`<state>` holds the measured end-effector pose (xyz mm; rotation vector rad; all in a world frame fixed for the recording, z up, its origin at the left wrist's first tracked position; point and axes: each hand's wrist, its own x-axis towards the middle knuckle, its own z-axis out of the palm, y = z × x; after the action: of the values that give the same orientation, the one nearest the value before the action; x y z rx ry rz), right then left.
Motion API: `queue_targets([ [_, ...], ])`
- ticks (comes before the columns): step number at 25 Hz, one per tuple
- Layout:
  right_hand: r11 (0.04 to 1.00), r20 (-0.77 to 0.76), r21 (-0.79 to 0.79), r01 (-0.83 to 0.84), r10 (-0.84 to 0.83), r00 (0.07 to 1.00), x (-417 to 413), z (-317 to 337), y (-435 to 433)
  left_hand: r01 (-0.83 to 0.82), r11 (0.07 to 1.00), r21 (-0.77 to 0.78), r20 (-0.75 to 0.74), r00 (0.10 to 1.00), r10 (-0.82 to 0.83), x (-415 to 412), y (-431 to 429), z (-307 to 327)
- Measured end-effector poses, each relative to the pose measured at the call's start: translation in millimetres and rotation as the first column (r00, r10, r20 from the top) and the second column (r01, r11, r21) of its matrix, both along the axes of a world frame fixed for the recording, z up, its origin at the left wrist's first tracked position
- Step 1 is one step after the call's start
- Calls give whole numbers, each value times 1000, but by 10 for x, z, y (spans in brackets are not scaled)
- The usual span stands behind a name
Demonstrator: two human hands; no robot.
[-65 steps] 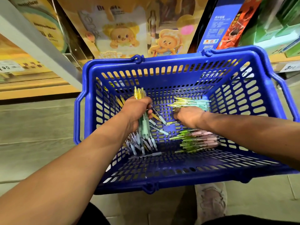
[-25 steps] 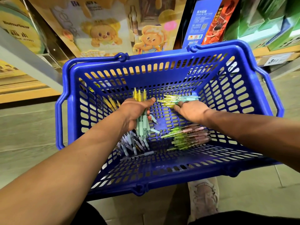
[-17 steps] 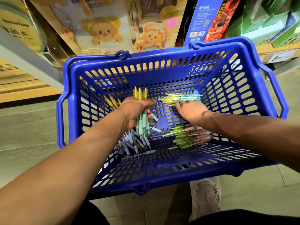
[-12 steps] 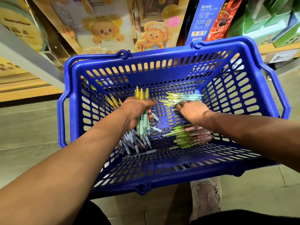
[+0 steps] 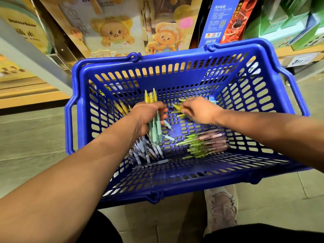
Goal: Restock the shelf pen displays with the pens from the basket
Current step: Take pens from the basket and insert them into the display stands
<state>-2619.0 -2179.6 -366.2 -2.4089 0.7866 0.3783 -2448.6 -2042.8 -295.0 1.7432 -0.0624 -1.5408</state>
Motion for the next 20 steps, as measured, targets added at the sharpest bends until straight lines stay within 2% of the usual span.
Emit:
queue_targets([
  [2, 965, 81, 188, 181, -199, 977, 124, 61, 63, -23, 1000, -4, 15, 1000, 23, -7, -2, 10],
  [3, 911, 99, 316, 266, -310, 945, 181, 78, 100, -37, 999, -9, 18, 999, 37, 0, -7, 17],
  [5, 725, 74, 585, 364, -494, 866, 262, 121, 163, -65, 998, -19, 7, 998, 65, 17, -25, 48],
  [8, 484, 17, 796, 363, -617, 787, 277, 215, 199, -69, 997, -19, -5, 998, 69, 22, -47, 88],
  [10, 326, -17, 895, 303, -654, 756, 279, 286, 209, -53, 998, -23, -1, 999, 53, 2, -33, 107],
  [11, 295, -16, 915, 273, -652, 758, 291, 321, 222, -36, 999, -19, 5, 999, 36, -10, -19, 107],
  [13, 333, 16, 909, 250, -628, 778, 343, 371, 266, -1, 1000, 7, 28, 1000, 1, -29, 16, 103],
  [16, 476, 86, 843, 250, -578, 811, 425, 400, 289, -23, 1000, 6, -1, 1000, 23, -28, 40, 96],
  [18, 603, 133, 761, 239, -506, 852, 427, 407, 189, -52, 999, 1, -15, 999, 52, -14, 28, 87],
  [20, 679, 140, 682, 271, -485, 863, 368, 365, 20, -55, 998, 11, 38, 998, 55, -8, 2, 74],
])
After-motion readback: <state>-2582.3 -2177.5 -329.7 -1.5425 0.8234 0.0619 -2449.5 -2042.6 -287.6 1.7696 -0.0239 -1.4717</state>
